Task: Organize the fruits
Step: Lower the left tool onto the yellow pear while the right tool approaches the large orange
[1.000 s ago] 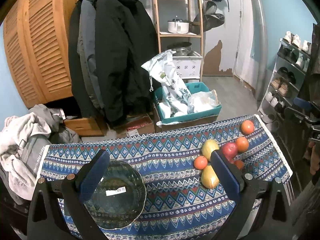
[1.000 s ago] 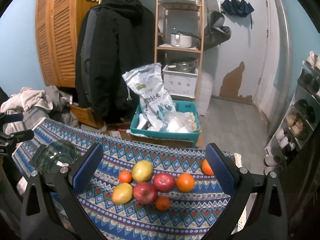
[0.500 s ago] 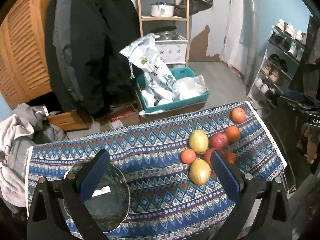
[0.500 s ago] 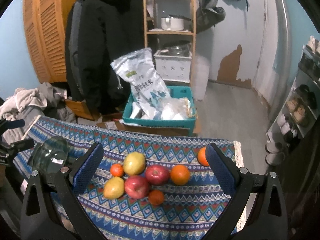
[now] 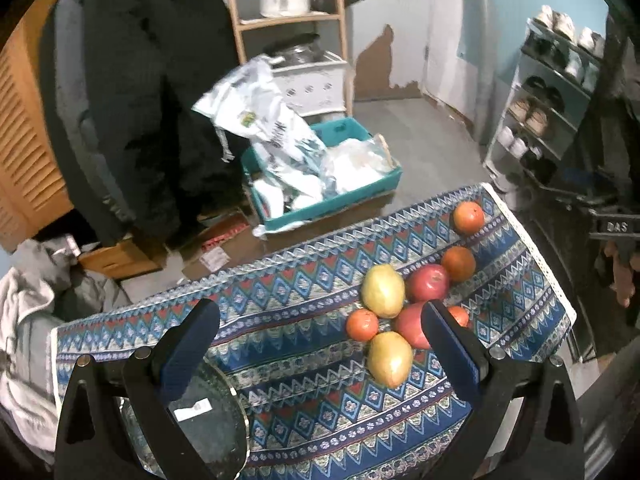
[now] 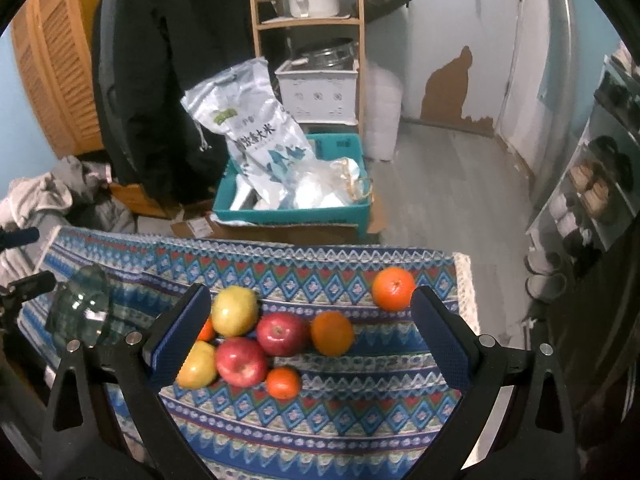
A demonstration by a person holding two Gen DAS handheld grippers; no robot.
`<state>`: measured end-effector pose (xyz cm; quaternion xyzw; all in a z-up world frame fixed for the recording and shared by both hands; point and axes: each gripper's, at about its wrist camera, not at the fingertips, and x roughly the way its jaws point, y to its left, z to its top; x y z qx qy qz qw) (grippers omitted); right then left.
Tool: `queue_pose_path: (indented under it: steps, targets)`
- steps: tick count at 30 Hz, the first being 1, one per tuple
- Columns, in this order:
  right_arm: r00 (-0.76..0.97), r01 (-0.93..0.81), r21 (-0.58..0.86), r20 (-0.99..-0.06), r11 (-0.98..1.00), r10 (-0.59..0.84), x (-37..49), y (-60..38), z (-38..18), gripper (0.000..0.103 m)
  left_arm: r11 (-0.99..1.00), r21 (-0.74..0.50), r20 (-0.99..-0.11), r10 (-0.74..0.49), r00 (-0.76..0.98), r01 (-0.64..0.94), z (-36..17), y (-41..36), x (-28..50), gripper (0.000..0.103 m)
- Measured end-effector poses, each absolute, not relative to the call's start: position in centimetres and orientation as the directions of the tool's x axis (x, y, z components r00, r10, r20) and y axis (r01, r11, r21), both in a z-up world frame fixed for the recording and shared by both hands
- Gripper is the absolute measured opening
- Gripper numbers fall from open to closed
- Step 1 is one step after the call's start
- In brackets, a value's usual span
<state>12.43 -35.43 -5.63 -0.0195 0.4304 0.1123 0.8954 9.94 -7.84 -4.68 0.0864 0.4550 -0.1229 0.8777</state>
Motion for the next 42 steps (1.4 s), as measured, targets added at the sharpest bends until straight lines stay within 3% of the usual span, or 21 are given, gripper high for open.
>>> queue_pose_path:
  steps: [6, 22, 40, 42]
  targets:
    - [0.529, -0.261, 0.016, -0.834, 0.965, 0.156, 15.2, -35.4, -9.0, 0.100, 0.949, 0.022, -0.846, -0.151, 0.511, 0.315, -7.9, -9.0, 11.1, 0.102]
    - [0.349, -0.308, 0.063, -0.921, 0.949, 0.174, 17.3, -35.8, -18.6, 0.097, 0.933, -0.007, -0.934, -0.135, 0.331, 0.360, -17.6, -11.6, 12.3, 0.102]
    - [0.213, -0.327, 0.140, -0.953, 0.935, 0.217, 19.7, -36.4, -25.5, 0.081, 0.912, -0.069, -0.970, -0.156, 0.187, 0.404, -23.8, -13.7, 13.1, 0.102]
    - [0.207, -0.327, 0.150, -0.952, 0.933, 0.225, 20.0, -36.3, -25.8, 0.080, 0.910, -0.078, -0.972, -0.161, 0.173, 0.408, -24.4, -13.8, 13.2, 0.098]
